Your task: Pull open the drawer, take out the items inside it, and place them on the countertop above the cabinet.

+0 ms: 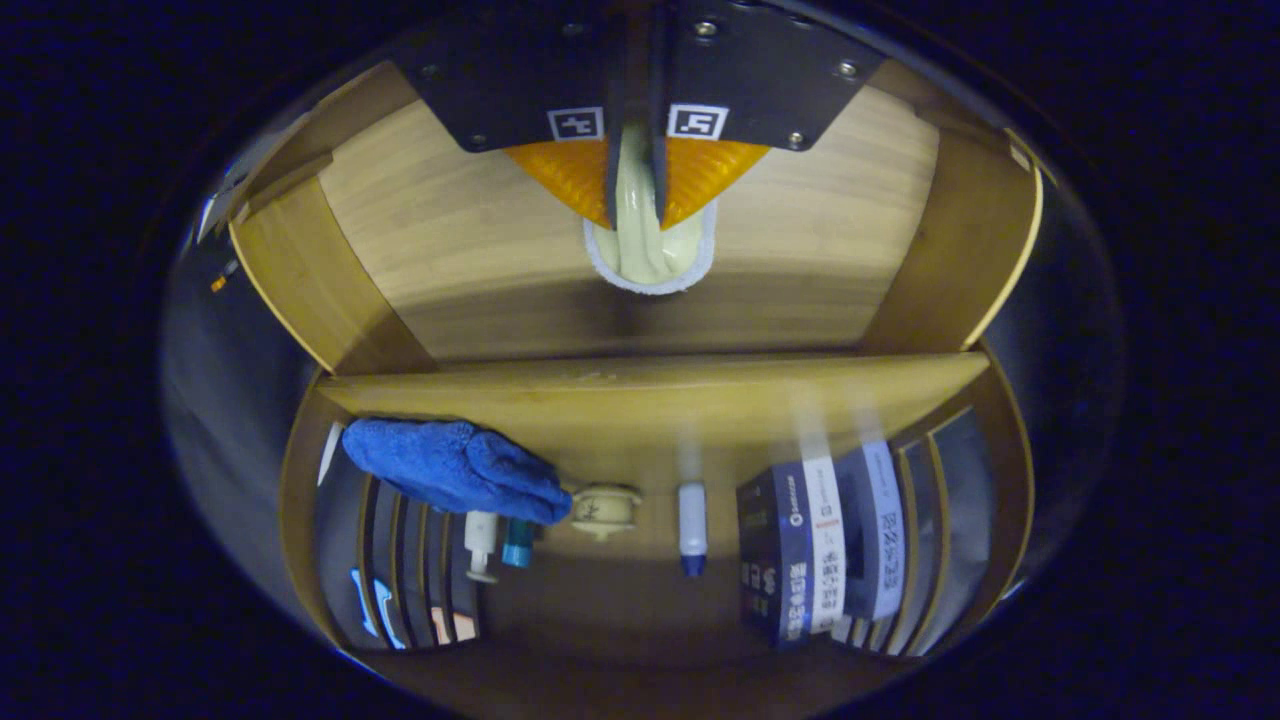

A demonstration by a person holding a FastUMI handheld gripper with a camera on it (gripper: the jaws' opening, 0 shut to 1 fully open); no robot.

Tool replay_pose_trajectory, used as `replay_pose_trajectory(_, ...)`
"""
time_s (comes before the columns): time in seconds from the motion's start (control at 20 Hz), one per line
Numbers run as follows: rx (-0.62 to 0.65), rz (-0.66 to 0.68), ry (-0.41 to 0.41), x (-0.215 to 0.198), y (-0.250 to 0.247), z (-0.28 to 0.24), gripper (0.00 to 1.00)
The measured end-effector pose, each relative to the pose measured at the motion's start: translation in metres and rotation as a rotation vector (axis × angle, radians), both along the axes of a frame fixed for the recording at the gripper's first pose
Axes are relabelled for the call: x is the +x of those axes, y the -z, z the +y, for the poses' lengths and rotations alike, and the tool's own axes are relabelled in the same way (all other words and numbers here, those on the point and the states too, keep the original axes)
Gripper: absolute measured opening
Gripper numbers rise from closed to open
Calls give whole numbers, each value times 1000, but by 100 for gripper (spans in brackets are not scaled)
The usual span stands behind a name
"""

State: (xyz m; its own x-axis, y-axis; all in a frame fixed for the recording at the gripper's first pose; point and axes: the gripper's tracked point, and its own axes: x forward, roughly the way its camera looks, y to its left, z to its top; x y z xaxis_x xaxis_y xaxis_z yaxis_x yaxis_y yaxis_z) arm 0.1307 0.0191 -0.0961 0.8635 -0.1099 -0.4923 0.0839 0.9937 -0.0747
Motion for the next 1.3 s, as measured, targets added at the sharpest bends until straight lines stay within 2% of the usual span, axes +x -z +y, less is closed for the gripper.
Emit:
replay_pose_trajectory(0.5,32,-397,25,-62,-115,-5,9)
replay_pose_trajectory(0.65,6,-461,30,-78,-150,-5,9)
replay_pose_trajectory(0.85,-13,-492,43,-81,-198,0,9)
replay_pose_trajectory(0.95,-35,-460,57,-76,-216,-1,9)
replay_pose_trajectory(1.05,-31,-455,61,-58,-241,5,9)
replay_pose_trajectory(1.15,-2,-424,29,-36,-251,19,9)
replay_pose_trajectory(1.3,-74,-348,49,0,-251,7,9)
